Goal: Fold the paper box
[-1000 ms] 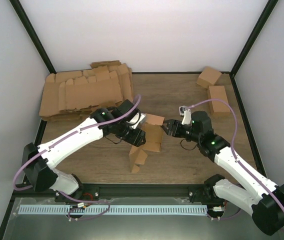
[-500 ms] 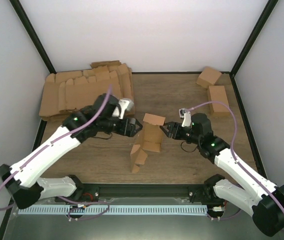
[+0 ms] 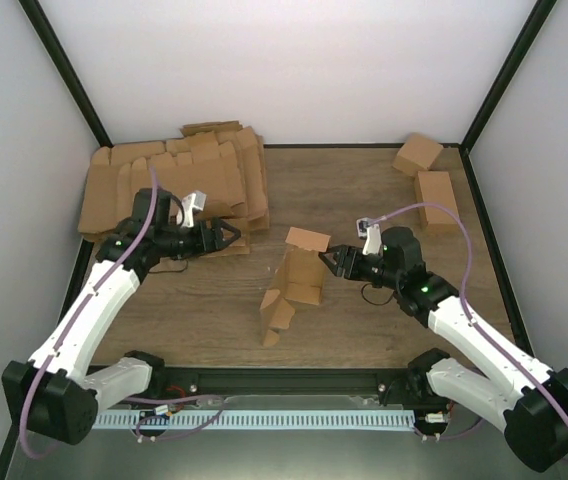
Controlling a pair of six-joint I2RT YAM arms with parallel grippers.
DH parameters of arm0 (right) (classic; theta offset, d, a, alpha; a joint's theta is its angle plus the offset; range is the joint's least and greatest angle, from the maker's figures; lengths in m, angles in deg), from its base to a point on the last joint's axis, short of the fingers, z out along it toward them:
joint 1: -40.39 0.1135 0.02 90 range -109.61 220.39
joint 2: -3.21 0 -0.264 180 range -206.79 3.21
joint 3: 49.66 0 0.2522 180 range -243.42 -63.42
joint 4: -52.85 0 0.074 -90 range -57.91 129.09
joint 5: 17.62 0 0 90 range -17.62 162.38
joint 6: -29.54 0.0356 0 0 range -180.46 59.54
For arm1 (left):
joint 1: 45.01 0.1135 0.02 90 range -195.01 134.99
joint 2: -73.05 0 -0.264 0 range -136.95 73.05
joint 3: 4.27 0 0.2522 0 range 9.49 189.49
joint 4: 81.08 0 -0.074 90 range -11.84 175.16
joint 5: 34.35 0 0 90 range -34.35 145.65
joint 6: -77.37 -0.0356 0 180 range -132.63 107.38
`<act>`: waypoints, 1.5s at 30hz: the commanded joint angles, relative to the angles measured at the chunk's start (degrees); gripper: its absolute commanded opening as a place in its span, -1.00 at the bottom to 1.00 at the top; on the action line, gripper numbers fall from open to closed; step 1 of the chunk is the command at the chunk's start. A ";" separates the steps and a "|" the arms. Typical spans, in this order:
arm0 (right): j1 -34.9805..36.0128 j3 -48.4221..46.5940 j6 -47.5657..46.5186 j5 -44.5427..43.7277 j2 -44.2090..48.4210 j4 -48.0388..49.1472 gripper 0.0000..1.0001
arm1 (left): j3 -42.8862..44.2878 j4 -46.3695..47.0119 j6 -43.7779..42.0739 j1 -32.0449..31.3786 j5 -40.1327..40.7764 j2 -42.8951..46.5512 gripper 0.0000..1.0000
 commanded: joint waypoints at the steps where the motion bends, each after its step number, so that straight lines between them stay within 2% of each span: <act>1: -0.26 -1.33 -1.27 0.76 -0.26 0.71 0.18 | -4.59 8.82 1.80 2.59 -13.74 -1.49 0.66; 8: -0.26 -1.56 -1.64 1.28 -1.25 0.93 0.18 | -9.59 14.55 1.35 2.36 -20.11 -4.51 0.65; 16: -0.26 -1.62 -1.65 1.72 -1.89 1.30 0.18 | -11.17 18.96 2.30 1.20 -22.45 -6.57 0.57; 24: -0.26 -1.22 -1.52 1.70 -1.96 1.31 0.18 | -8.08 23.21 3.59 -2.78 -22.12 -12.33 0.48; 32: -0.25 -0.94 -1.73 2.53 -2.59 1.66 0.08 | -3.13 25.09 3.83 -8.87 -20.84 -18.34 0.43; 45: -0.26 -0.57 -2.00 3.39 -2.68 1.86 0.08 | -1.69 25.65 3.62 -11.54 -18.94 -23.88 0.23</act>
